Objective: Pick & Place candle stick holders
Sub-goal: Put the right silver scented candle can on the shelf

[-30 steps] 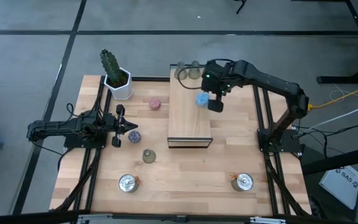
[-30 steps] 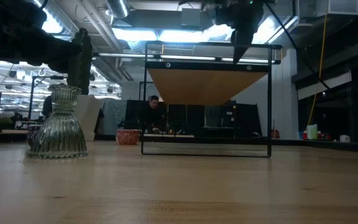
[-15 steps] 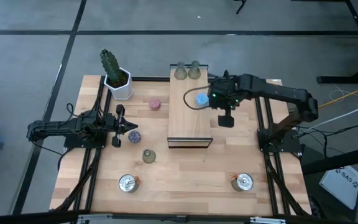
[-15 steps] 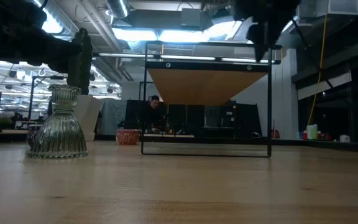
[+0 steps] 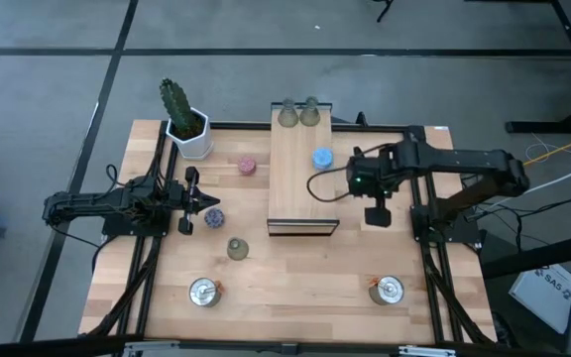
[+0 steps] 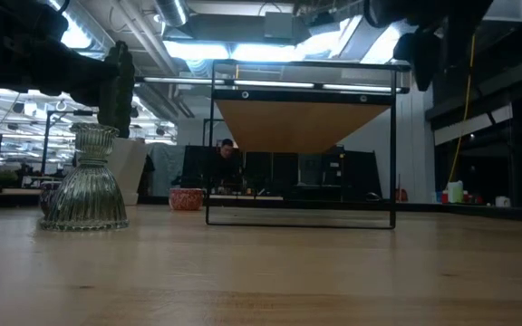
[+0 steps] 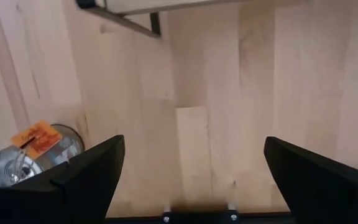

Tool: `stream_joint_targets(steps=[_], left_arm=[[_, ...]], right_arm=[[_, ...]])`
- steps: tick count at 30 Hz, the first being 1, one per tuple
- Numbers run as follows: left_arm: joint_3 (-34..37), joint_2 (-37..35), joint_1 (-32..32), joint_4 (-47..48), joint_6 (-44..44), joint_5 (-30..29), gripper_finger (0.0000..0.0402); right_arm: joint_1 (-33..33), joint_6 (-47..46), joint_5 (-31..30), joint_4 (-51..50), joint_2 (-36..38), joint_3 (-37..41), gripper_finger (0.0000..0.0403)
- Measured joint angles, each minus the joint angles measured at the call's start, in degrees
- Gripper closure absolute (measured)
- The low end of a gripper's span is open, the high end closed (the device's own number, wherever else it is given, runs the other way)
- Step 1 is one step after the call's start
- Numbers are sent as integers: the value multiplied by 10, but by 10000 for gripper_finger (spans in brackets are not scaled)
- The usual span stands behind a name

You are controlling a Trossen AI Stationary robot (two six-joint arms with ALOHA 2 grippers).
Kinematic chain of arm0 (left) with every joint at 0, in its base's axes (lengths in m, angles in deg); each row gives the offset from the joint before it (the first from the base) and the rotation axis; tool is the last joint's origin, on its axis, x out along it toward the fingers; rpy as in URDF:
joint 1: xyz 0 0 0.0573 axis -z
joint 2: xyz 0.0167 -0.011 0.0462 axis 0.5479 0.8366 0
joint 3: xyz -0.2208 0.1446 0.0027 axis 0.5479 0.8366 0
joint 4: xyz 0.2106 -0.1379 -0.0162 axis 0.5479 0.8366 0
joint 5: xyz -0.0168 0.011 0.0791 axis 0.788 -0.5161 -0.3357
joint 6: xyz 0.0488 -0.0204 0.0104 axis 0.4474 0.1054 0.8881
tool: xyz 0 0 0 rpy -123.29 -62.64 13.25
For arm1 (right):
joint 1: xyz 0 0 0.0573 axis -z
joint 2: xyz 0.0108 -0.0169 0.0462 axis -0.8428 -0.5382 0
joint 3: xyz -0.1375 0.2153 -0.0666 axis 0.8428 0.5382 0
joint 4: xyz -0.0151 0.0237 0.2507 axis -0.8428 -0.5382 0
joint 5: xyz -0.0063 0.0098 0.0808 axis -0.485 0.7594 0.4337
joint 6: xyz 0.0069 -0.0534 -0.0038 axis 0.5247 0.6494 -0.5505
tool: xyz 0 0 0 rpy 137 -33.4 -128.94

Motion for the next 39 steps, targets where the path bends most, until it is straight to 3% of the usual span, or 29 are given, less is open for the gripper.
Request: stream_joint_targets(steps=[11, 22, 30, 39], left_arm=[[0, 0, 0, 0, 0, 0, 395], [0, 0, 0, 0, 0, 0, 395], [0, 0, 0, 0, 0, 0, 395], [0, 0, 0, 0, 0, 0, 395]], right_arm=[[-83, 25, 0, 9, 33, 15, 6], [-239, 45, 0, 34, 64, 15, 3], [-356, 12, 0, 44, 52, 15, 3], [-428, -53, 0, 104, 39, 65, 3]])
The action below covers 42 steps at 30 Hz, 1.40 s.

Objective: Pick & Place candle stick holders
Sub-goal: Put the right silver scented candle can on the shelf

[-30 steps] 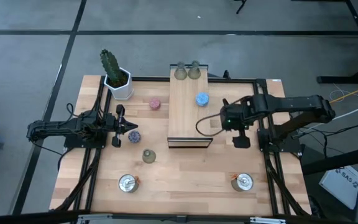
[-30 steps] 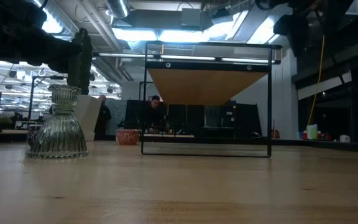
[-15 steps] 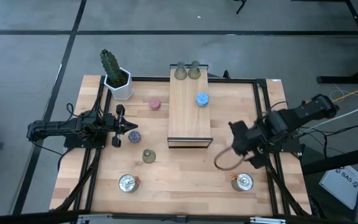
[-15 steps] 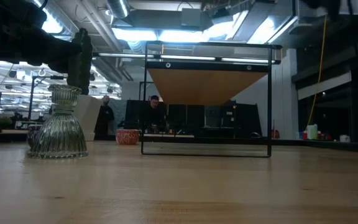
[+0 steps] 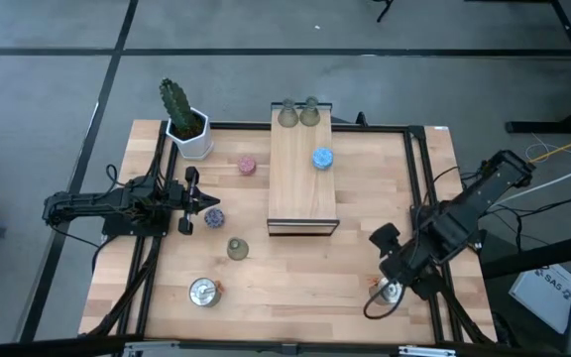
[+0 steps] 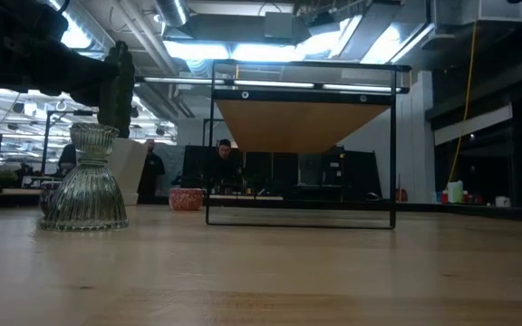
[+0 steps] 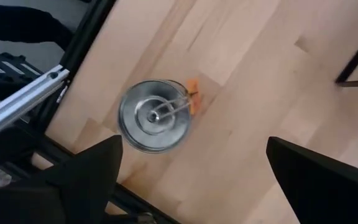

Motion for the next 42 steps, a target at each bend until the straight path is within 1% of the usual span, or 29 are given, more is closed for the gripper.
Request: stream_joint_targets(steps=[11, 17, 24, 32, 42], left_arm=[[0, 0, 0, 0, 0, 0, 395], [0, 0, 0, 0, 0, 0, 395], [0, 0, 0, 0, 0, 0, 395], [0, 0, 0, 0, 0, 0, 395], [0, 0, 0, 0, 0, 0, 395]], right_arm=[[-41, -63, 0, 118, 0, 76, 3], [-54, -153, -4, 129, -8, 104, 3], [-61, -212, -16, 127, -17, 104, 3], [-92, -255, -23, 129, -27, 106, 3], [-100, -266, -17, 164, -27, 154, 3]])
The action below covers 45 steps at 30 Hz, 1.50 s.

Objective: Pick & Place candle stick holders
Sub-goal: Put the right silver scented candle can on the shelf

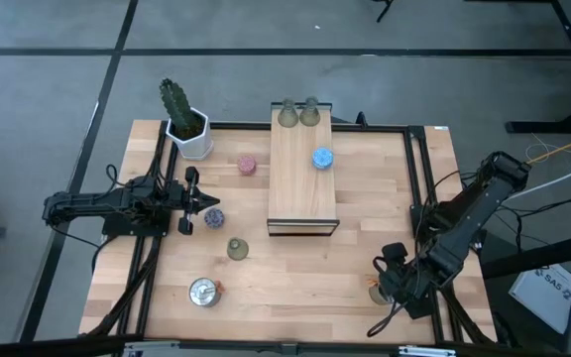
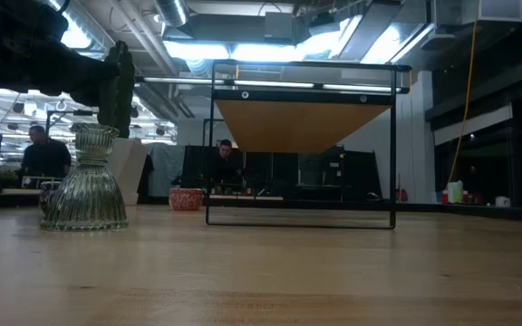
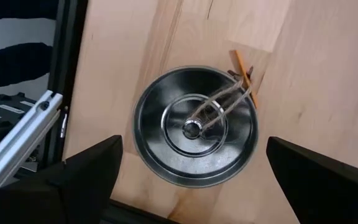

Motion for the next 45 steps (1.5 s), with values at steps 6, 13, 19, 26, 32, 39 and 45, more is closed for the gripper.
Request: stream_joint_targets(steps=[6, 13, 19, 26, 32, 39, 45], left_arm=[[0, 0, 0, 0, 0, 0, 395], [0, 0, 0, 0, 0, 0, 395], [0, 0, 0, 0, 0, 0, 395], [0, 0, 0, 0, 0, 0, 395], [0, 0, 0, 0, 0, 0, 395], [0, 0, 0, 0, 0, 0, 395], [0, 0, 0, 0, 0, 0, 395]], right_arm=[[0, 5, 0, 21, 0, 10, 3], [-3, 20, -3, 38, -6, 10, 3], [-7, 35, -8, 50, -19, 10, 3], [-7, 41, -9, 55, -33, 10, 3], [-7, 51, -9, 57, -48, 10, 3], [-7, 54, -30, 58, -64, 10, 3], [-7, 54, -31, 57, -65, 10, 3]])
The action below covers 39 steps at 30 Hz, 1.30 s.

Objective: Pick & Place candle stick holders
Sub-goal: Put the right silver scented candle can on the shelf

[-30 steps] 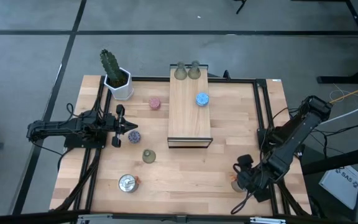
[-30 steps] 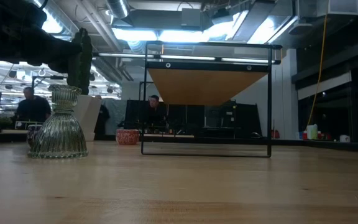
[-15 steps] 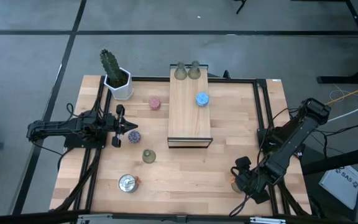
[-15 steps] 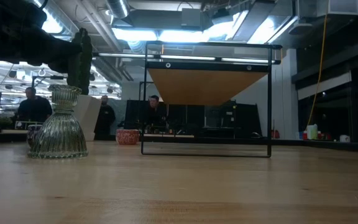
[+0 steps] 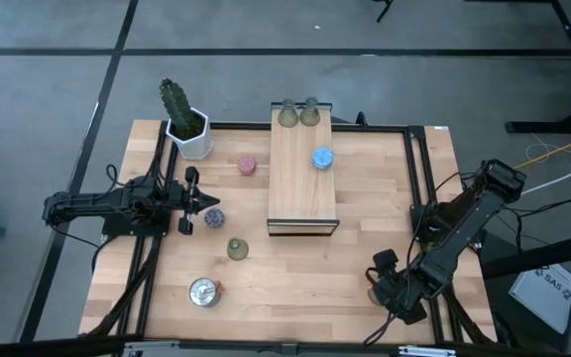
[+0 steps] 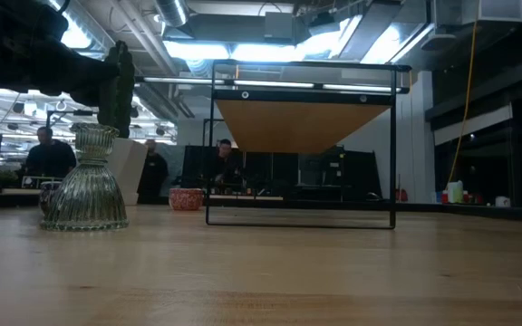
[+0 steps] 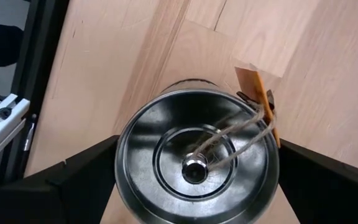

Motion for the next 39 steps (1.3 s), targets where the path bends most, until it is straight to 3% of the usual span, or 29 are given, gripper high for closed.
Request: stream_joint_targets(steps=[39], left_arm=[[0, 0, 0, 0, 0, 0, 395]], right_arm=[[3, 0, -3, 5, 0, 0, 23]])
